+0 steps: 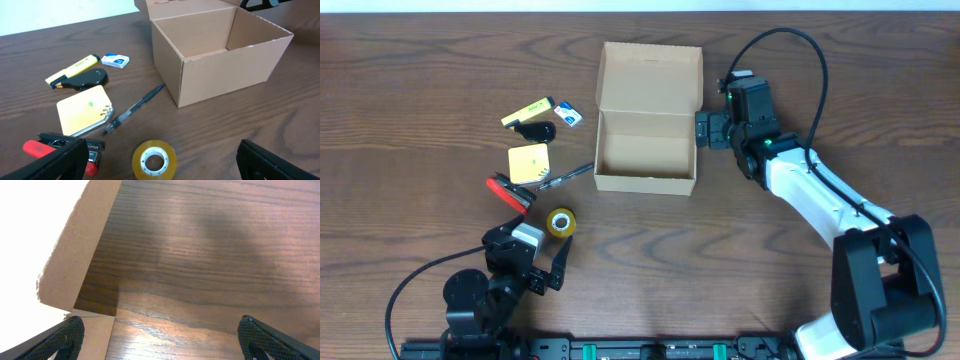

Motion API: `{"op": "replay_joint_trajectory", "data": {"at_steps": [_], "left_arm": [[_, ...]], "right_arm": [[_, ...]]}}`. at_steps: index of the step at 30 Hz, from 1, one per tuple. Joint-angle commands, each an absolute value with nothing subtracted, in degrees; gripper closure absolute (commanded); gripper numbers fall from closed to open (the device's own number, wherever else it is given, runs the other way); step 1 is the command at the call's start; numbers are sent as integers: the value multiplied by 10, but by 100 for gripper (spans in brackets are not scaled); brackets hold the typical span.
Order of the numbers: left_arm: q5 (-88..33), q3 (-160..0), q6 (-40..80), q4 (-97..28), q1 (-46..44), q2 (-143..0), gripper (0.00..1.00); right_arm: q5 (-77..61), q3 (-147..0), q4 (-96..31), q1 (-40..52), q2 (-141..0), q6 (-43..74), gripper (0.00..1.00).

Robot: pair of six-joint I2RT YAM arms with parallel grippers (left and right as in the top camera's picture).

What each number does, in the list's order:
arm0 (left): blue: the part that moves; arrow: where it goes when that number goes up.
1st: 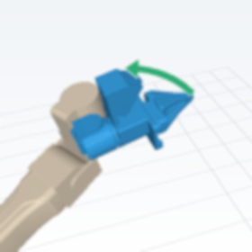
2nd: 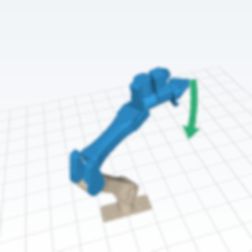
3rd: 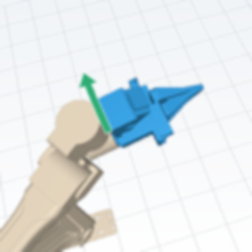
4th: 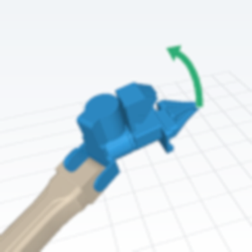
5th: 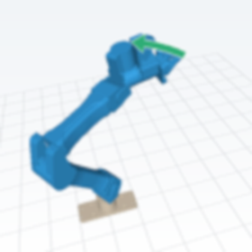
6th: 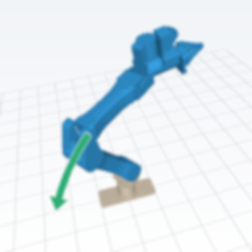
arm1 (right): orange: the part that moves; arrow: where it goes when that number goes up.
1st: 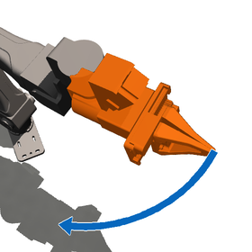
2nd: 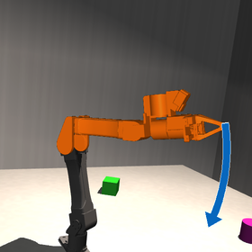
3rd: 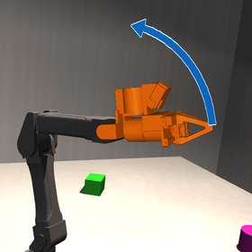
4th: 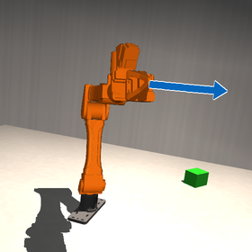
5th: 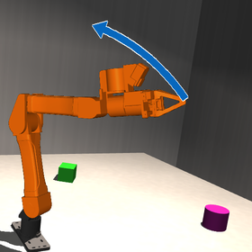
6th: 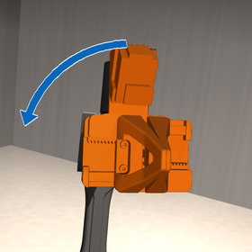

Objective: Pack container

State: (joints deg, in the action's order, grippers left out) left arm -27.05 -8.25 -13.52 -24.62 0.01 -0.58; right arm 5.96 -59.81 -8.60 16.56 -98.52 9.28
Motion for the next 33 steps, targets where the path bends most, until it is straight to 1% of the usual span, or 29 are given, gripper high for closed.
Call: {"op": "replay_joint_trajectory", "data": {"at_steps": [1,11,16,21,25,27,30,33], "left_arm": [[-279,-72,-137,-248,3,-3,5],[-279,-72,-137,-248,3,-3,5],[-279,-72,-137,-248,3,-3,5],[-279,-72,-137,-248,3,-3,5],[-279,-72,-137,-248,3,-3,5],[-279,-72,-137,-248,3,-3,5],[-279,-72,-137,-248,3,-3,5],[-279,-72,-137,-248,3,-3,5]], "right_arm": [[49,-594,-81,161,-990,74,1],[41,-594,-79,161,-990,61,1],[83,-594,-91,161,-990,62,1],[112,-594,-135,161,-990,62,1],[111,-594,-187,158,-990,112,1],[104,-594,-207,158,-990,133,1],[71,-594,-223,158,-990,132,1],[70,-594,-230,158,-990,132,1]]}}
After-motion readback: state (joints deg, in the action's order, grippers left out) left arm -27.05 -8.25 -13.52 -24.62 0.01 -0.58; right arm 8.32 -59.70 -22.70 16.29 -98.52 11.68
